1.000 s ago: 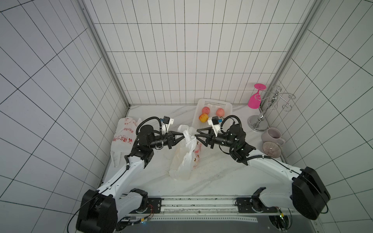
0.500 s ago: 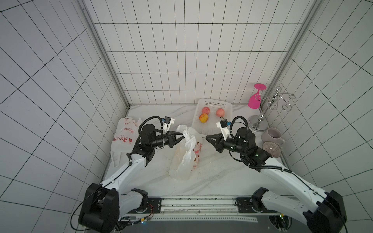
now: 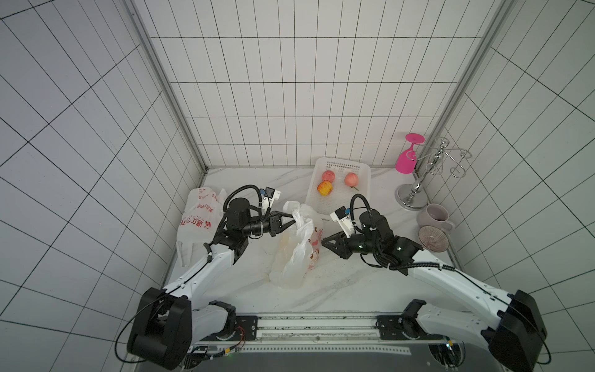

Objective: Place the peach into a plastic bag & tie a knot
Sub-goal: Tie the plastic bag at the center of the board.

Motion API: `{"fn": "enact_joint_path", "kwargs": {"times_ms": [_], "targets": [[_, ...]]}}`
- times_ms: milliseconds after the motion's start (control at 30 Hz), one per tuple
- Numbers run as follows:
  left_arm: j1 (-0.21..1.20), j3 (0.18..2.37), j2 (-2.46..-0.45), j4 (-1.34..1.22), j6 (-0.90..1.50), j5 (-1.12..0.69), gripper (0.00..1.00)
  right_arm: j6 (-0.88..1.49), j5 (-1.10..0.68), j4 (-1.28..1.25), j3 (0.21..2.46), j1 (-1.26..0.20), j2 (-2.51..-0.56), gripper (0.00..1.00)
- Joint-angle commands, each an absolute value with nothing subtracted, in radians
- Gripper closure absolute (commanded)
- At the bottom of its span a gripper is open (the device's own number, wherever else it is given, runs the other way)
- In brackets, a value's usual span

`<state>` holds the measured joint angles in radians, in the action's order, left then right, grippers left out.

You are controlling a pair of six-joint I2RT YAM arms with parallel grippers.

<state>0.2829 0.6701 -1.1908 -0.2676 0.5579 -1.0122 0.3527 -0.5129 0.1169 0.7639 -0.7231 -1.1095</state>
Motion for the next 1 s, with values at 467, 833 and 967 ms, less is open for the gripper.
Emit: {"fn": "enact_joint_path", "kwargs": {"times_ms": [467,833,967], "targets": [[0.363,0.718,-1.231,-0.281,0.562,-1.012,1.0,0.385,-0.588,-0.019,1.02,-0.764,-1.203,0.64],[0.39,0.733,-1.241,-0.303,0.578,-1.015,1.0,0.374,-0.575,-0.018,1.064,-0.789,-1.281,0.55],[0.393,0.732,-1.244,-0.308,0.58,-1.014,1.0,0.377,-0.56,-0.015,1.065,-0.79,-1.279,0.55]]}}
